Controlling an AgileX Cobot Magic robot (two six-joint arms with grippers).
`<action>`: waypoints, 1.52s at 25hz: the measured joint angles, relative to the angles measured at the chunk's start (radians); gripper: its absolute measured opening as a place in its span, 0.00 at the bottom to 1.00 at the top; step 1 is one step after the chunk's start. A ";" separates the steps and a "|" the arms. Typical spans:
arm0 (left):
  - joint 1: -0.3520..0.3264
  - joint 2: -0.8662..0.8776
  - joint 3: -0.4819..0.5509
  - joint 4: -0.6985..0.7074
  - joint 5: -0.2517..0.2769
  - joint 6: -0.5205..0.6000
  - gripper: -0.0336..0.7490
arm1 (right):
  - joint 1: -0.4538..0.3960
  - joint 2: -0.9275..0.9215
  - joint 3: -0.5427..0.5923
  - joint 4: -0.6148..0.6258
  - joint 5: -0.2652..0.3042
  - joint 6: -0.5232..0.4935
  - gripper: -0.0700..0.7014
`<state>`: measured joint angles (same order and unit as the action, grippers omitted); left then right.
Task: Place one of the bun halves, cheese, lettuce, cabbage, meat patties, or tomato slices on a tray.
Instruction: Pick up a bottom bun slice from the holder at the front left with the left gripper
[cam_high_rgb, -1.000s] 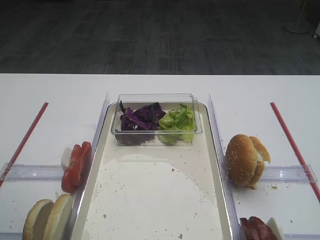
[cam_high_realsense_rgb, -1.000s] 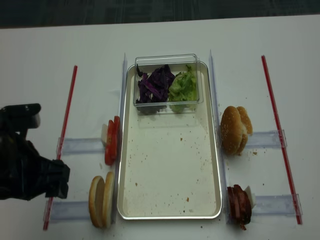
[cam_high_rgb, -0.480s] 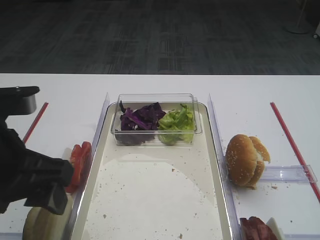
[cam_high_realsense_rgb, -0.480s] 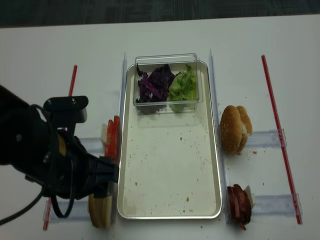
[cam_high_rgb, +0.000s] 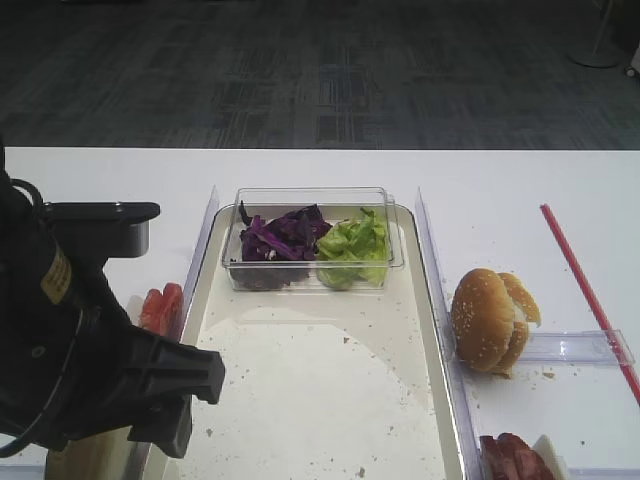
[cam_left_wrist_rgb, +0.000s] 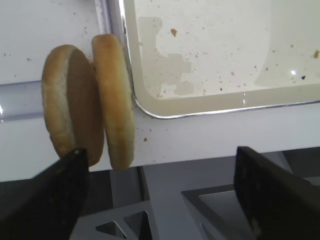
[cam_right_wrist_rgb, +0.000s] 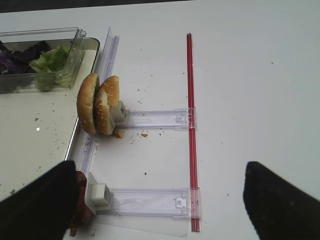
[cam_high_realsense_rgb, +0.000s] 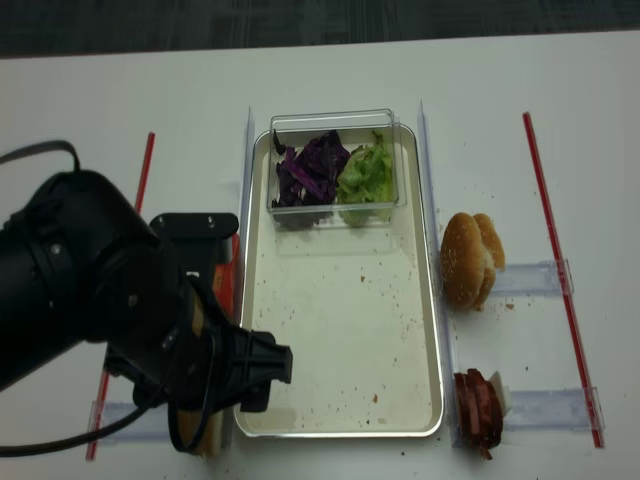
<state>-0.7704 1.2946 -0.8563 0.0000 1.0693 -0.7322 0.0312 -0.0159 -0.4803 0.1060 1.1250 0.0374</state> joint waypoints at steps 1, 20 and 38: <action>0.000 0.001 -0.001 0.006 -0.005 -0.002 0.74 | 0.000 0.000 0.000 0.000 0.000 0.000 0.97; 0.026 0.137 -0.002 0.039 -0.087 0.032 0.72 | 0.000 0.000 0.000 0.000 0.000 0.000 0.97; 0.085 0.189 0.055 0.022 -0.151 0.105 0.52 | 0.000 0.000 0.000 0.000 0.000 0.000 0.97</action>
<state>-0.6855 1.4837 -0.8014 0.0222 0.9182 -0.6267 0.0312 -0.0159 -0.4803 0.1060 1.1250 0.0374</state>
